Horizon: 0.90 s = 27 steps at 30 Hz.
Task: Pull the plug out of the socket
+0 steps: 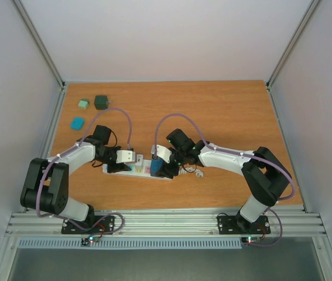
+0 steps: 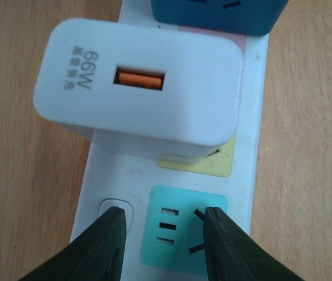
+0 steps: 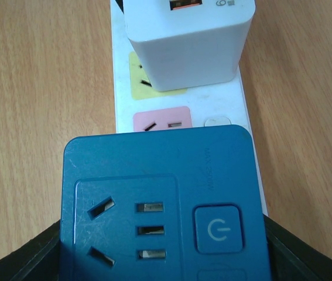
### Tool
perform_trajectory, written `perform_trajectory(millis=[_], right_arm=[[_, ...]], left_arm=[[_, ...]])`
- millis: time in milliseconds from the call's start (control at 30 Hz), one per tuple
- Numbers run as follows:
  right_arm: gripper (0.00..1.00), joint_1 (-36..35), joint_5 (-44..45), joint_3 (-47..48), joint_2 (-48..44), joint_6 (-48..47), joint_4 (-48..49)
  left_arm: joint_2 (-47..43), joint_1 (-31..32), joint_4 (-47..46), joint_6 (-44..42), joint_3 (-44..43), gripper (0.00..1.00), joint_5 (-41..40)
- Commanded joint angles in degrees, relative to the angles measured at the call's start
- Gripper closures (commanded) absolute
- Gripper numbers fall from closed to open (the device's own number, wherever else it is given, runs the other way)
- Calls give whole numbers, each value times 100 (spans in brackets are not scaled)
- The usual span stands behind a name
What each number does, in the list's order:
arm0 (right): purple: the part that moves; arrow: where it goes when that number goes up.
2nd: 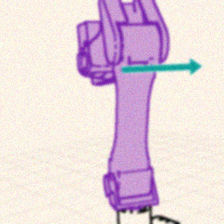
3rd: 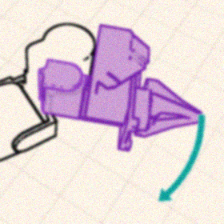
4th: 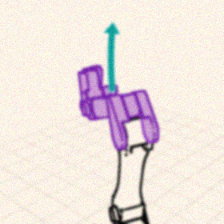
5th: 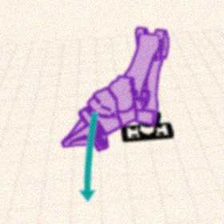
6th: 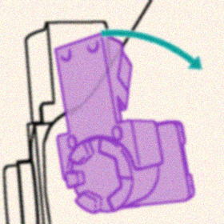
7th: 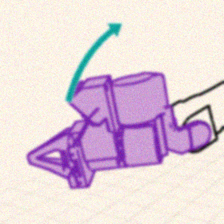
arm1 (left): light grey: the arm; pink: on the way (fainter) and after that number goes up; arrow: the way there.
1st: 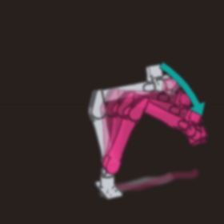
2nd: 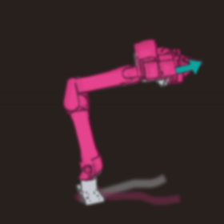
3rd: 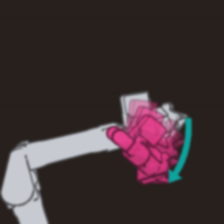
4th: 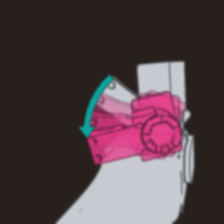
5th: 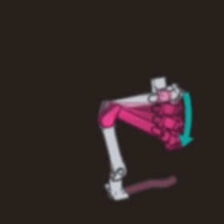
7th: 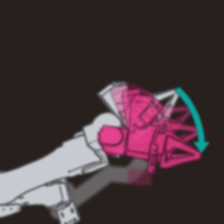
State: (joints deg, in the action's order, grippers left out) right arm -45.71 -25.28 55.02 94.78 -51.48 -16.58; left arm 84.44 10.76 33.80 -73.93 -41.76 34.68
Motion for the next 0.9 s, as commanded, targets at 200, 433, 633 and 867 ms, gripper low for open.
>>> perform_trajectory(millis=[200,433,633,867], right_arm=[[60,-51,-426,437,-359,209,138],[61,-52,-376,439,-347,200,123],[62,-52,-381,473,-400,226,129],[63,-51,-472,450,-401,245,108]], left_arm=[[230,132,-64,-151,279,62,-723],[272,136,-68,-156,251,62,-734],[287,134,-71,-133,242,62,-737],[292,136,-145,-73,217,62,-739]])
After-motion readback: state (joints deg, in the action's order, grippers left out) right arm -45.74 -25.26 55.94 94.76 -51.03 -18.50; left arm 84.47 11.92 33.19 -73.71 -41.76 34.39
